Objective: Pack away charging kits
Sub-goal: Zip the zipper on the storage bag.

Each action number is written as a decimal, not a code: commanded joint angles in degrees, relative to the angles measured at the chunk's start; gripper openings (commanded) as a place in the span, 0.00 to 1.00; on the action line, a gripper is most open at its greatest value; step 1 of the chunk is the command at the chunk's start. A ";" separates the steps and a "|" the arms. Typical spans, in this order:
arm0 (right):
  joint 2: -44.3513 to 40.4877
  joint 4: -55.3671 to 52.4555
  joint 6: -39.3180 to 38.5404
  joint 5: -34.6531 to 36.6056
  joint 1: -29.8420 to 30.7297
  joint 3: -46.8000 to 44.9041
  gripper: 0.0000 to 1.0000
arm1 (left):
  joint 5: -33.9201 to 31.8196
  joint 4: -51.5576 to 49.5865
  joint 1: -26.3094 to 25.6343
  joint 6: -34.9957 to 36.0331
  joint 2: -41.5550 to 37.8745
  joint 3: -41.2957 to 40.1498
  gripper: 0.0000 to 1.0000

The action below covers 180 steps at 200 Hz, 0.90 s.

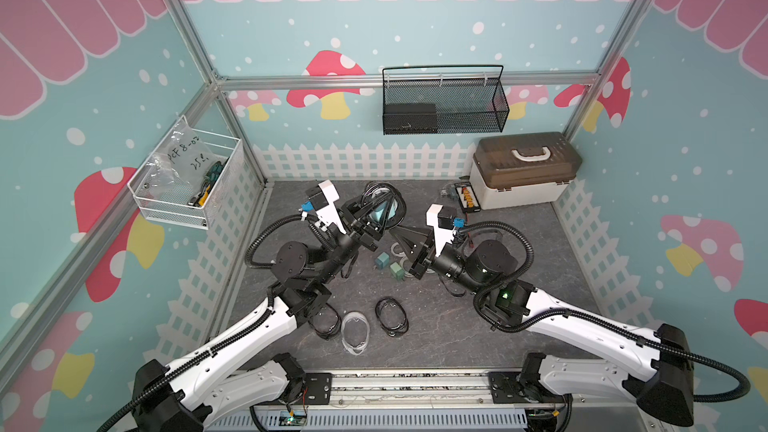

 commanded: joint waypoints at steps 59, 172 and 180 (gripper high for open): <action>-0.57 0.87 -3.14 -2.72 -0.26 -0.07 0.02 | 1.26 1.58 -0.08 -0.30 -0.64 0.15 0.00; 3.28 0.29 -2.21 -1.25 -0.26 4.15 0.19 | 2.11 3.37 -0.08 -1.63 0.80 -0.14 0.00; 3.31 0.32 -2.18 -1.03 -0.26 4.22 0.21 | 2.06 3.39 -0.05 -1.63 0.71 -0.23 0.00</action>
